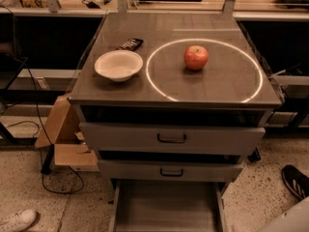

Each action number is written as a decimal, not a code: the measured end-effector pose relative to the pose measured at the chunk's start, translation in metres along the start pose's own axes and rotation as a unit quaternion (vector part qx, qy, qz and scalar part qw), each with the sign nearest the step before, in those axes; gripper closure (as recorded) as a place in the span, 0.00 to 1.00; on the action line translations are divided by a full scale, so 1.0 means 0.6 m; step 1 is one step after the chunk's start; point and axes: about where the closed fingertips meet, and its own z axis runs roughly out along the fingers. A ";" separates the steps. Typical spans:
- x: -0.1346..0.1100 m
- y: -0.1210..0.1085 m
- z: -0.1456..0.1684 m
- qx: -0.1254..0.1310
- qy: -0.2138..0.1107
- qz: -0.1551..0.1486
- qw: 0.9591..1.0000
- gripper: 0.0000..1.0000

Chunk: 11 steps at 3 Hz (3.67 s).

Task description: Close bottom drawer

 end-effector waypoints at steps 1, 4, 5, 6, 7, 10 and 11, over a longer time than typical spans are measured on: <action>0.026 -0.006 0.025 -0.004 -0.002 0.016 1.000 1.00; 0.120 -0.039 0.147 -0.026 0.044 0.082 0.995 1.00; 0.136 -0.050 0.159 -0.026 0.044 0.096 0.994 1.00; 0.181 -0.089 0.198 -0.021 0.035 0.154 0.987 1.00; 0.188 -0.096 0.216 -0.023 0.007 0.193 0.981 1.00; 0.168 -0.128 0.281 -0.034 -0.042 0.239 0.969 1.00; 0.152 -0.161 0.295 -0.014 -0.058 0.262 0.963 1.00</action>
Offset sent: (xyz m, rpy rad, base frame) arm -0.0221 -0.0308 -0.1214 -0.0138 0.1293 -0.1366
